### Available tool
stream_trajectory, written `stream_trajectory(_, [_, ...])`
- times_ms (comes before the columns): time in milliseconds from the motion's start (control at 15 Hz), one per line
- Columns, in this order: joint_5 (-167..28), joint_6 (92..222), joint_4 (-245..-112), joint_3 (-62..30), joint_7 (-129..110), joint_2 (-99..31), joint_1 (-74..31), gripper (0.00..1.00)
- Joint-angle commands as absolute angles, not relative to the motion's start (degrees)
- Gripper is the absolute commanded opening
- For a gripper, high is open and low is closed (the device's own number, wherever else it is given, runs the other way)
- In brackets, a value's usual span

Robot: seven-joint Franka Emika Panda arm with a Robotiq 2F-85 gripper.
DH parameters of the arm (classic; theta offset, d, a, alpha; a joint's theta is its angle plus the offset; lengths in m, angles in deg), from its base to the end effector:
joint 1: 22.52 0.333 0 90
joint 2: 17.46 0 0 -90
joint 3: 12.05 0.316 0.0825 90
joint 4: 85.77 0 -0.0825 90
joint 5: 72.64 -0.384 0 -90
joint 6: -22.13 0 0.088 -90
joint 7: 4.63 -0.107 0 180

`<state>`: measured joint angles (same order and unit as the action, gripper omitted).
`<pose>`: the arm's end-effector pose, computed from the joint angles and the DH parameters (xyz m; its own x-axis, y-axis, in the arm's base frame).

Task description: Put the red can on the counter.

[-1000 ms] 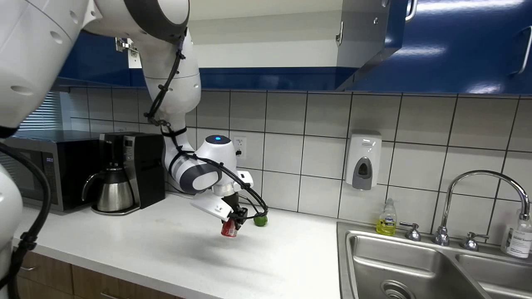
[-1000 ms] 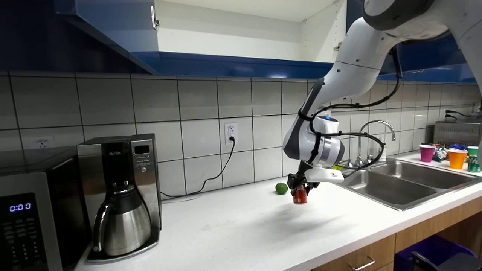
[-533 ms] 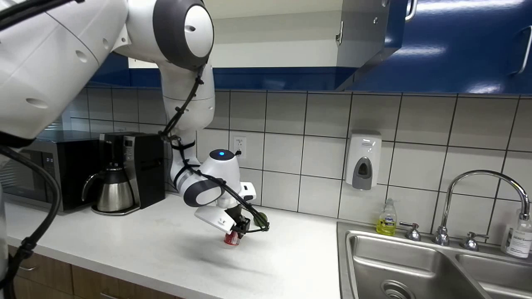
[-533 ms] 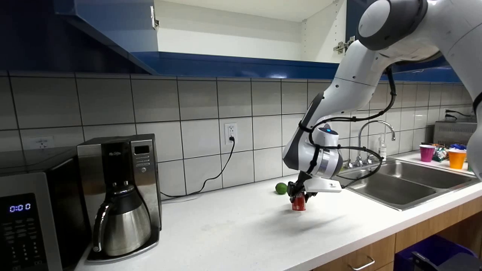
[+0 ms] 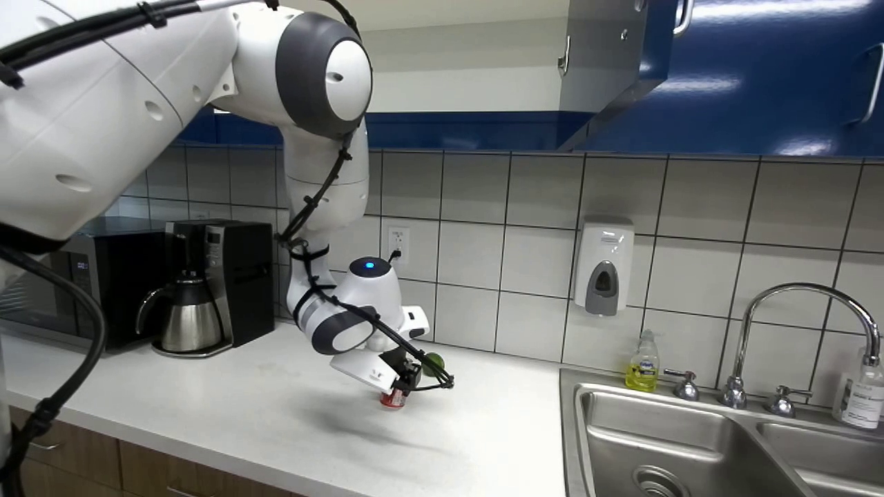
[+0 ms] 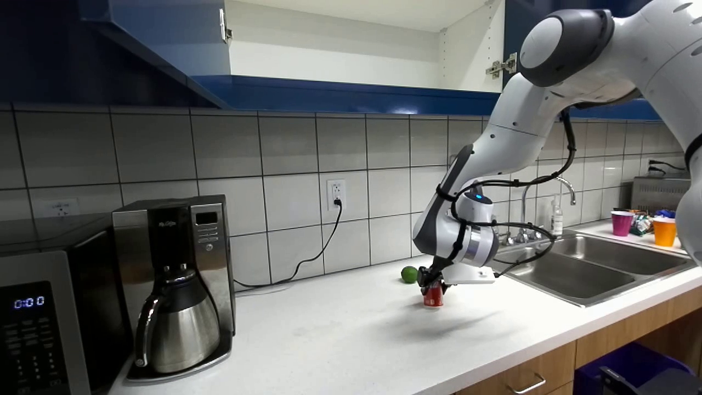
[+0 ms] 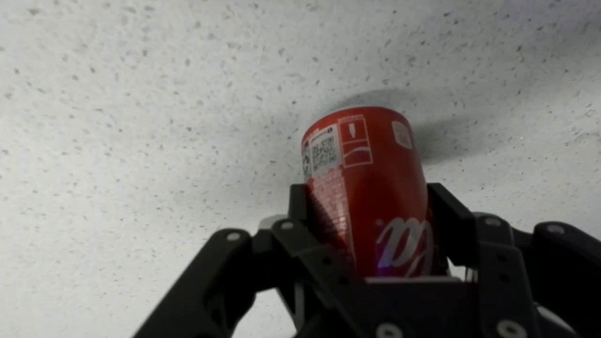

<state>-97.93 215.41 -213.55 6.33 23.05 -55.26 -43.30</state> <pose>0.5529 -0.0674 0.1328 0.8758 -0.1320 0.4642 -0.1052 -0.9910 -0.0832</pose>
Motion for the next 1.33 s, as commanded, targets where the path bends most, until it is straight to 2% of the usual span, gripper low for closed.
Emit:
stream_trajectory(0, [-96.1, 217.5, -212.6, 7.4, 23.9, -56.6, -44.8, 0.39])
stream_trajectory(67, [-95.9, 217.2, -212.8, 7.2, 23.8, -56.5, -44.7, 0.89])
stream_trajectory(133, [-95.9, 217.2, -212.9, 7.2, 23.7, -56.3, -44.7, 0.9])
stream_trajectory(200, [-95.9, 216.9, -213.1, 7.1, 23.6, -56.0, -44.7, 0.97])
stream_trajectory(333, [-96.2, 216.3, -213.8, 7.1, 23.5, -55.0, -45.0, 1.0])
stream_trajectory(800, [-97.5, 212.2, -220.0, 5.1, 23.4, -46.1, -45.9, 1.0])
stream_trajectory(1267, [-96.9, 199.6, -229.3, 0.5, 23.1, -31.0, -44.1, 1.0])
